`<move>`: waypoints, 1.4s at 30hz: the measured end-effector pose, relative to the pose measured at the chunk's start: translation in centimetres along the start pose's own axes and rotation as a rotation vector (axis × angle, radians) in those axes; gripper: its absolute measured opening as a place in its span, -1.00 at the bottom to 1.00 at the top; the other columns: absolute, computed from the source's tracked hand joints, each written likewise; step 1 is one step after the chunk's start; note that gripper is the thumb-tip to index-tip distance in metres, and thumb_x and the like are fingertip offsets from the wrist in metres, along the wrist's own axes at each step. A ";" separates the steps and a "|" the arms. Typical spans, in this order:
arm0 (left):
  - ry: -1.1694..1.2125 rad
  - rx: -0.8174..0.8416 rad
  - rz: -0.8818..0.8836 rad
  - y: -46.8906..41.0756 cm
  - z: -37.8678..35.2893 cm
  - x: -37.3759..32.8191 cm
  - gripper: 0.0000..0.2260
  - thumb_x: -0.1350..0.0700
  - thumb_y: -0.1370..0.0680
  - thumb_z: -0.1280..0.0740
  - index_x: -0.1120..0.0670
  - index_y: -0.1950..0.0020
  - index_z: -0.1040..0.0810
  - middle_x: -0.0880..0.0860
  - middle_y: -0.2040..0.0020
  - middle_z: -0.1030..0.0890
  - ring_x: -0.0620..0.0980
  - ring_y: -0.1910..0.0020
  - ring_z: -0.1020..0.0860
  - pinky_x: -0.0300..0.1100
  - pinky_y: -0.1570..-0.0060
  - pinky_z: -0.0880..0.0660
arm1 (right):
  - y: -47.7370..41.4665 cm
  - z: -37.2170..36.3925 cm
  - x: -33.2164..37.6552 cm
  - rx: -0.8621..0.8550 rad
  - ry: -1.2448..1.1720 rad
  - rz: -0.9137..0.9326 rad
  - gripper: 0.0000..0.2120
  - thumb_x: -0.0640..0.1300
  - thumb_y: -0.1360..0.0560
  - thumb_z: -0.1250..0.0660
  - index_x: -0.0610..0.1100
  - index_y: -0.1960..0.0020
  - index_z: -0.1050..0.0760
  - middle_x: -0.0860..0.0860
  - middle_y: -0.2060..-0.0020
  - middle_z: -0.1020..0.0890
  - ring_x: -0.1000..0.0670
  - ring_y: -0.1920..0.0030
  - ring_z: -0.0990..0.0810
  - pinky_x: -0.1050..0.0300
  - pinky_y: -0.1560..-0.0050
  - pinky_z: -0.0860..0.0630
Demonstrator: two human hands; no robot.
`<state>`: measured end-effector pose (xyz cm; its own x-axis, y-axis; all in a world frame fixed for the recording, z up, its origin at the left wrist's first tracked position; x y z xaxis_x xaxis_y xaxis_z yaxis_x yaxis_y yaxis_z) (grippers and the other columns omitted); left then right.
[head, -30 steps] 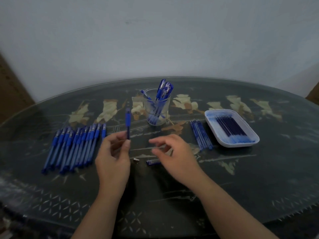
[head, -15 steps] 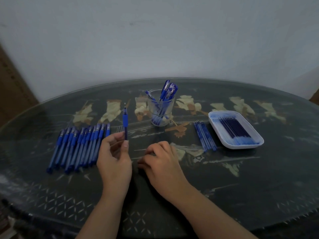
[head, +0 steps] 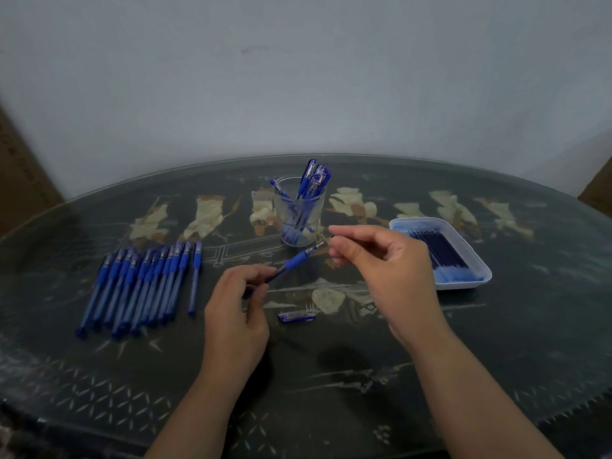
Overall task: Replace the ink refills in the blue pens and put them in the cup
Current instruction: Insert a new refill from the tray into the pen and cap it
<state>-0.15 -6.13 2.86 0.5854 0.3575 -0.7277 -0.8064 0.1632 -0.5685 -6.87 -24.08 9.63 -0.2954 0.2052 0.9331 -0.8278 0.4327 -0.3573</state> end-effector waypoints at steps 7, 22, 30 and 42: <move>-0.030 0.012 -0.067 0.0 0.0 -0.3 -0.65 0.44 -0.48 -0.34 -0.01 -0.05 -0.55 -0.13 0.00 -0.55 -0.27 -0.04 -0.51 -0.49 -0.05 -0.39 | -0.3 0.8 -0.1 0.038 0.250 0.044 -0.87 -0.16 -0.40 -0.52 0.00 0.07 -0.69 0.10 0.23 -0.72 0.13 0.15 -0.69 0.28 0.07 -0.59; -0.059 0.074 -0.126 0.0 -0.2 -0.5 -0.60 0.48 -0.46 -0.31 -0.02 -0.05 -0.55 -0.12 -0.01 -0.54 -0.25 -0.08 -0.51 -0.47 -0.10 -0.38 | -0.7 1.1 -0.7 0.199 0.436 0.029 -0.85 -0.16 -0.40 -0.53 0.08 0.13 -0.67 0.14 0.25 -0.68 0.19 0.21 -0.62 0.40 0.19 -0.49; -0.082 0.123 -0.155 0.1 -0.7 -0.4 -0.66 0.45 -0.48 -0.31 0.03 -0.05 -0.58 -0.16 -0.01 -0.53 -0.20 -0.07 -0.51 -0.40 -0.11 -0.40 | -0.9 1.8 -1.1 0.266 0.514 0.024 -0.87 -0.14 -0.39 -0.53 0.05 0.10 -0.69 0.17 0.25 -0.68 0.23 0.18 -0.61 0.42 0.17 -0.48; -0.086 0.159 -0.208 0.3 -1.0 -0.5 -0.65 0.48 -0.46 -0.33 0.05 -0.04 -0.58 -0.14 0.00 -0.53 -0.16 -0.06 -0.53 -0.31 -0.10 -0.45 | -0.3 0.2 -2.4 0.208 0.516 0.026 -0.59 0.25 -0.38 -0.33 -0.11 0.25 -0.62 0.02 0.40 -0.63 0.07 0.35 -0.58 0.20 0.29 -0.53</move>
<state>-0.64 -7.15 2.67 0.7357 0.3772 -0.5625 -0.6769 0.3811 -0.6298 -5.99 -24.86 7.50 -0.0883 0.6390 0.7641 -0.9156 0.2500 -0.3149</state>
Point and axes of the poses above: each hand's wrist, its own y-axis away from the middle knuckle, its own z-axis out of the back of the hand, x = y × z, the point moved 5 cm from there along -y, towards the middle knuckle
